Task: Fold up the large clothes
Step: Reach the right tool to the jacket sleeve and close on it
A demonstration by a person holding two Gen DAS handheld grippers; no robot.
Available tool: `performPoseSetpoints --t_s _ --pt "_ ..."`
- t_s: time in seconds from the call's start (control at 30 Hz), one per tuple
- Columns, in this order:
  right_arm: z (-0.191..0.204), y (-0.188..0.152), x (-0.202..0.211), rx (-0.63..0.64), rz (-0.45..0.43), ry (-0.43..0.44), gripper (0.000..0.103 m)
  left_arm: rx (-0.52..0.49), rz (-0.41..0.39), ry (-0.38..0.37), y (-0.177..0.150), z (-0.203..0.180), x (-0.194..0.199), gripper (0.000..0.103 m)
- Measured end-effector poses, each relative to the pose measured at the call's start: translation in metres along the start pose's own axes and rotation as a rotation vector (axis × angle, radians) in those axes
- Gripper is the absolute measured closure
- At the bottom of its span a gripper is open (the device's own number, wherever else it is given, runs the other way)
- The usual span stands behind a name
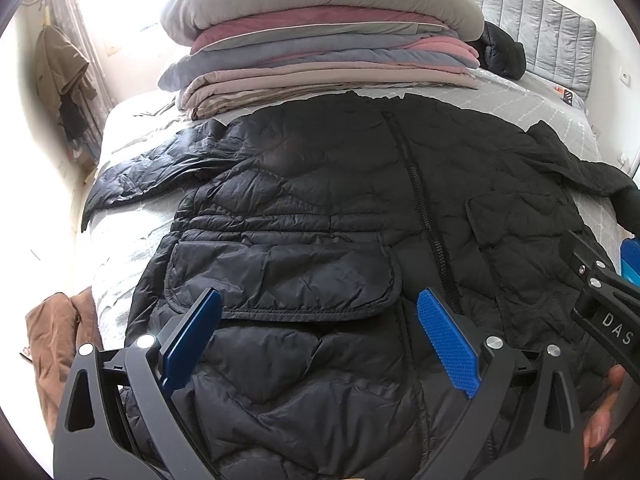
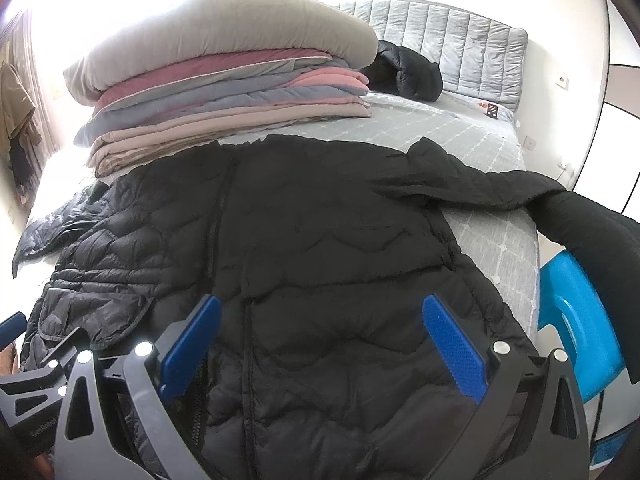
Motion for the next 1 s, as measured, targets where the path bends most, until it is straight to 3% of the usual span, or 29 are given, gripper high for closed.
performPoseSetpoints --t_s 0.43,0.53,0.63,0.73,0.8,1.0 --pt "0.001 0.002 0.001 -0.007 -0.014 0.014 0.005 0.008 -0.005 -0.002 0.000 0.001 0.001 0.008" --pt "0.002 0.009 0.006 -0.011 -0.080 0.088 0.005 0.026 -0.022 -0.007 0.003 0.005 0.002 0.008" --pt "-0.006 0.016 -0.007 -0.013 -0.009 0.199 0.005 0.039 -0.046 -0.013 0.007 0.012 0.004 0.008" --pt "-0.058 0.039 -0.014 -0.225 -0.011 0.318 0.005 0.045 -0.039 -0.027 0.007 0.016 0.001 0.008" --pt "-0.105 0.052 -0.024 -0.372 0.006 0.348 0.005 0.048 -0.030 -0.030 0.007 0.019 -0.003 0.008" --pt "-0.260 0.056 -0.066 -0.673 0.068 0.228 0.005 0.046 -0.004 -0.056 0.005 0.018 -0.010 0.008"
Point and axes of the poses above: each gripper's, at about its wrist camera, not at the fingertips, and x roughly against the way its jaws point, z to its left, y to its top, the point moved 7 cm from there along -x, roughly the way its jaws point, and after that the axes turned 5 degrees about -z, right-handed, at the moved point
